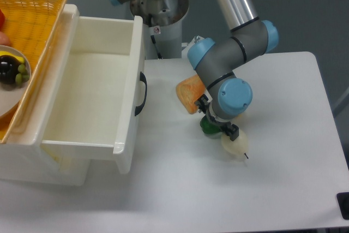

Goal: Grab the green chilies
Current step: 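Close the gripper around the green bell pepper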

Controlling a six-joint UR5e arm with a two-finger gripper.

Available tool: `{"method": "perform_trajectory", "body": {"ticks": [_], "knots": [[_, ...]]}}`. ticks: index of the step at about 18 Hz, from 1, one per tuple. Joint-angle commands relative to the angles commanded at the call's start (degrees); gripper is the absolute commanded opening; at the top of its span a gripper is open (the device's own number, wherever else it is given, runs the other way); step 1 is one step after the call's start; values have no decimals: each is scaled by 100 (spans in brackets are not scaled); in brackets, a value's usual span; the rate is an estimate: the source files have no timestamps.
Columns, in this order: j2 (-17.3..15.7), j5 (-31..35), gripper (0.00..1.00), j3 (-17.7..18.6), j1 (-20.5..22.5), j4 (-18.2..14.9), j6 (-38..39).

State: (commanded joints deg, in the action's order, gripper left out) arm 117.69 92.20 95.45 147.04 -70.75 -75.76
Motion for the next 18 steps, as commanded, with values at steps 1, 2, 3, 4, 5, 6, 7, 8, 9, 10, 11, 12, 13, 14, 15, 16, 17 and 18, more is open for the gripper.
{"method": "perform_trajectory", "body": {"ticks": [1, 2, 3, 4, 5, 6, 7, 8, 9, 10, 11, 12, 13, 14, 15, 16, 17, 18], "knots": [[0, 0, 100, -17, -9, 0, 0], [0, 0, 96, -18, -9, 0, 9], [0, 0, 87, -26, -9, 0, 17], [0, 0, 78, -26, 0, 0, 17], [0, 0, 68, -35, 0, 0, 35], [0, 0, 60, -35, 0, 0, 35], [-9, 0, 55, -44, 0, -9, 35], [-9, 0, 52, -53, 0, -9, 44], [-9, 0, 46, -53, 0, -9, 53], [-9, 0, 43, -44, 0, -9, 53], [-9, 0, 39, -44, 0, -9, 70], [-9, 0, 36, -44, -9, -9, 96], [-9, 9, 34, -44, -9, -9, 105], [-17, 9, 33, -53, -9, -17, 105], [-26, 9, 33, -62, -9, -18, 105], [-44, 9, 33, -79, -9, -26, 105], [-79, 17, 33, -97, -9, -44, 97], [-114, 26, 33, -149, -9, -70, 97]]}}
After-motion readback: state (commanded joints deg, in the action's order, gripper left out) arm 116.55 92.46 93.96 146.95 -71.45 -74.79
